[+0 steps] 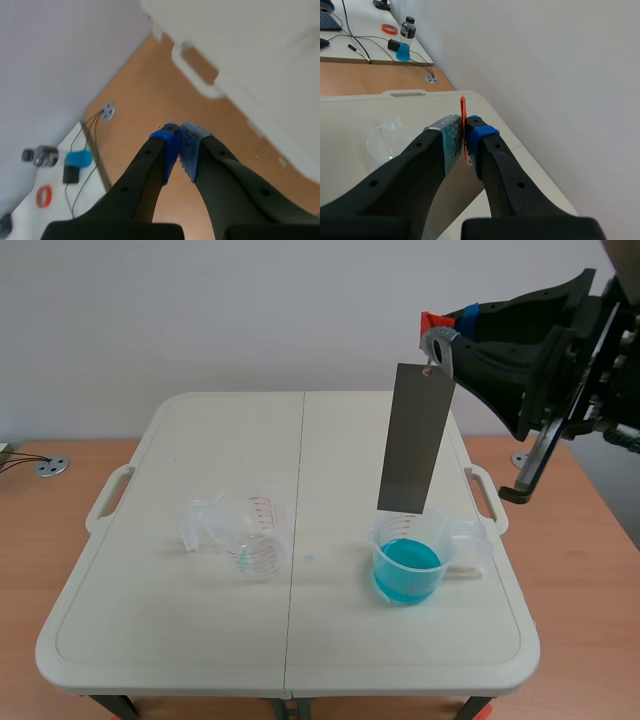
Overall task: Hold the metal plate by the orange handle, dip it into the blue solution, take it out and point at it, then put the plate back in the beaker on the left.
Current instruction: 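Put the plate into the left beaker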
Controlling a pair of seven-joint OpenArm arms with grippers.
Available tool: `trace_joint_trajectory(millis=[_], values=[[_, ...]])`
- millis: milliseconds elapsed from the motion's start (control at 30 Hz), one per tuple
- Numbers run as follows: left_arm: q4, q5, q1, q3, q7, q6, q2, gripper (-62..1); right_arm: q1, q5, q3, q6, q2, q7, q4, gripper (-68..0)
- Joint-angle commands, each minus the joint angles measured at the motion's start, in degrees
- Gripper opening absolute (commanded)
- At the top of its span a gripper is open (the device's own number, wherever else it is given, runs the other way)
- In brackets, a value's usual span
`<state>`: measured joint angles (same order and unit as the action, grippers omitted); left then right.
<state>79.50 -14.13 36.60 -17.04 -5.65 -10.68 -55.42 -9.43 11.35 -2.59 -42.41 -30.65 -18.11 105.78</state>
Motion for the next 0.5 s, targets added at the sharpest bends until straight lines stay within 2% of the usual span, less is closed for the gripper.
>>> trace_joint_trajectory(millis=[0,67,233,467], values=[[-0.31,0.13,3.13,-0.26,-0.57,1.79,0.52,-59.4,0.72,0.83,0.81,-0.31,-0.59,-0.92,1.22,-66.3],[-0.92,0.17,7.96,-0.57,-0.59,3.82,0.46,-59.4,0.76,0.83,0.81,-0.31,-0.59,-0.98,1.22,-66.3],[-2.56,0.15,18.16,-0.55,-0.57,3.93,1.68,-59.4,1.27,0.85,0.74,-0.31,-0.59,-1.31,1.2,-66.2],[-4.42,0.17,24.26,-0.33,-0.11,2.95,9.86,-59.4,3.98,1.03,0.22,-0.31,-0.55,-1.31,1.16,-66.2]])
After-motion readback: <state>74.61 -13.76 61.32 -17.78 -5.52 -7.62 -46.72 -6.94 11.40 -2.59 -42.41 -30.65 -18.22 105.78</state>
